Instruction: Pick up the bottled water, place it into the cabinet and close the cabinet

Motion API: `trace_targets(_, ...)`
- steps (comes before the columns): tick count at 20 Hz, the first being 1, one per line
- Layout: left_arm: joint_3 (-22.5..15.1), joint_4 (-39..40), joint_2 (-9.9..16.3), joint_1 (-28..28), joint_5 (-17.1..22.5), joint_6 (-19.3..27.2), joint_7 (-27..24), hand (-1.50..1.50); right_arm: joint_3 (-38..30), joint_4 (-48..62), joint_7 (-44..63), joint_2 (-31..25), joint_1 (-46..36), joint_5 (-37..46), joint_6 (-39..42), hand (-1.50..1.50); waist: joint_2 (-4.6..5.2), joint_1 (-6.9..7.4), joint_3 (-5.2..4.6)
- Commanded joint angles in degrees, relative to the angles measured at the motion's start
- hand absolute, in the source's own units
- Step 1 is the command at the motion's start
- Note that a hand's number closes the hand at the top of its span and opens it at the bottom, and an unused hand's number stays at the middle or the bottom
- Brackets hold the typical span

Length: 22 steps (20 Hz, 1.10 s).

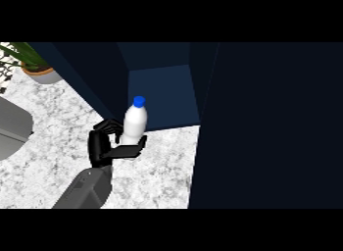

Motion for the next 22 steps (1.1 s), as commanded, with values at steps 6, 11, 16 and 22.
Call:
trace_targets(6, -0.68, 2.97, -3.64, -15.71, 0.79, 1.96, 8.05, 1.50, -2.46, 2.26, -0.63, -1.27, -0.85, -3.00, 1.75, -1.50, 1.85, -3.52, -1.09)
trace_targets(11, 0.74, 1.75, -3.27, -15.17, 3.14, 0.39, 6.76, 1.50, -2.02, 1.99, -0.33, -1.34, -1.04, -3.47, 2.09, -1.50, 1.90, -3.82, -1.21)
trace_targets(16, 0.60, 2.07, -2.81, -14.59, 3.68, 1.24, 6.46, 1.50, -2.58, 3.10, -0.23, -2.43, -2.59, -4.22, 2.50, -1.50, 2.25, -4.21, -1.23)
trace_targets(22, 0.69, 1.64, -0.83, -14.89, 3.84, 2.38, 6.33, -1.50, -2.23, 4.62, -1.11, -1.73, -2.99, -4.36, 3.07, -1.50, 2.52, -4.81, -1.14)
